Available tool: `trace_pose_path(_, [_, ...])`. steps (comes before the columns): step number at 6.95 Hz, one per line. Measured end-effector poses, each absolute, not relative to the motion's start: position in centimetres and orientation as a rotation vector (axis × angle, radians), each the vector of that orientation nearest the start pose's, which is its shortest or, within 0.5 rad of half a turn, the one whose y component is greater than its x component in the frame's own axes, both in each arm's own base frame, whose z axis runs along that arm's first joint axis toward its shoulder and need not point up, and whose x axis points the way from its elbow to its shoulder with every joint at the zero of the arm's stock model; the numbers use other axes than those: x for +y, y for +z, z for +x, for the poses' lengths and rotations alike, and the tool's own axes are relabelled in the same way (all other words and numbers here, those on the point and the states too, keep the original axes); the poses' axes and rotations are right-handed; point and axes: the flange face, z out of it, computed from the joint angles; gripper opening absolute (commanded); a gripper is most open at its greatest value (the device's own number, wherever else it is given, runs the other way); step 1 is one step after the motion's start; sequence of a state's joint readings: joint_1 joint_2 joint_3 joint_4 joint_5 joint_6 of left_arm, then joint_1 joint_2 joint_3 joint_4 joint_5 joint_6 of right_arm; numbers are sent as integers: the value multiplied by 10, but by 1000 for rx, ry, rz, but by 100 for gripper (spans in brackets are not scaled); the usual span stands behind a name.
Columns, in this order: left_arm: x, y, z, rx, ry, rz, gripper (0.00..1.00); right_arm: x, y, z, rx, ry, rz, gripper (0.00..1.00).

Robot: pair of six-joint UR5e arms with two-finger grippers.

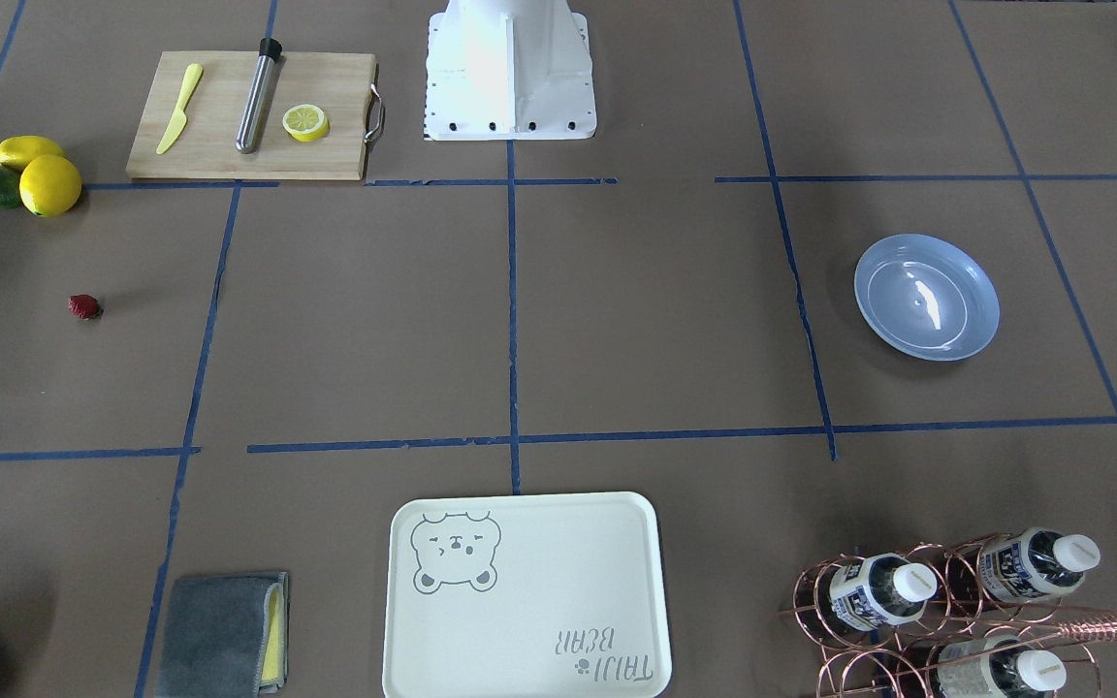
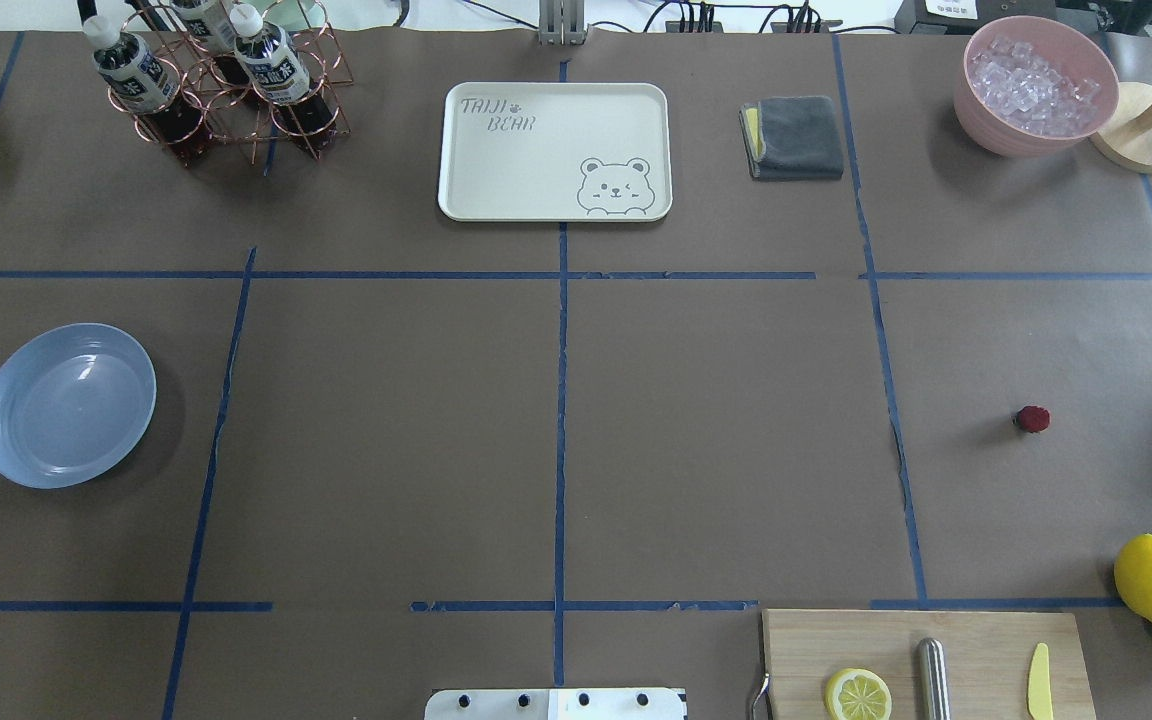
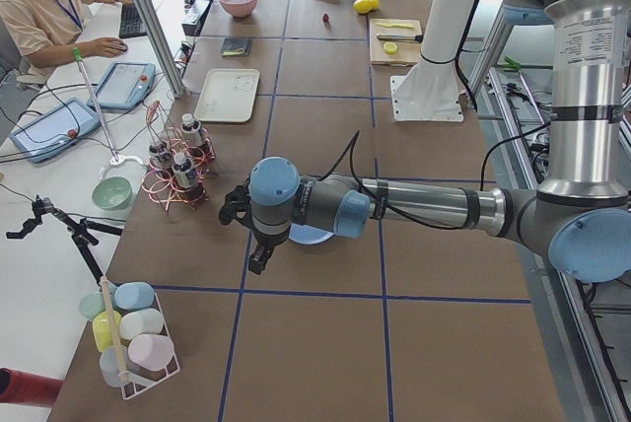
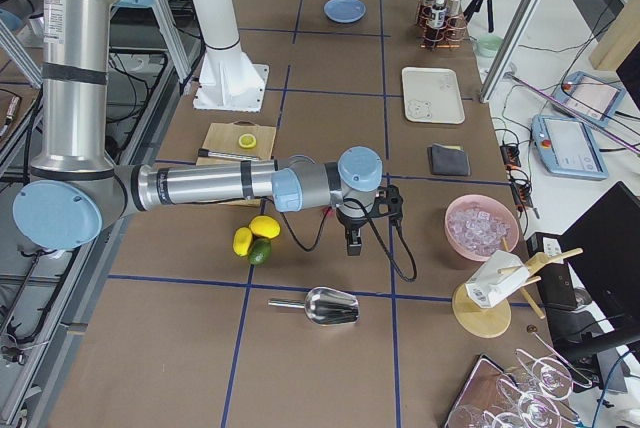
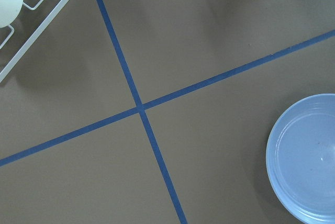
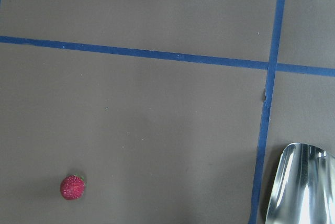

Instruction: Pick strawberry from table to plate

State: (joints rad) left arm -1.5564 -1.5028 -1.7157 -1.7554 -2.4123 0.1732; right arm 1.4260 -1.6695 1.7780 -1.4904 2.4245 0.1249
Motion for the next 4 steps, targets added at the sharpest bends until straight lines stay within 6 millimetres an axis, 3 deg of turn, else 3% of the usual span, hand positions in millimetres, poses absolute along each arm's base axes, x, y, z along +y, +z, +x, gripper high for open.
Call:
trace_pose_path(3, [-478,606,-39,828,291,286,100,-462,580,-11,-857,-112,80,100])
trace_pose_path(4, [-480,605,-25,844,278,275,100,-462,580,-11,-853,-110,81,100])
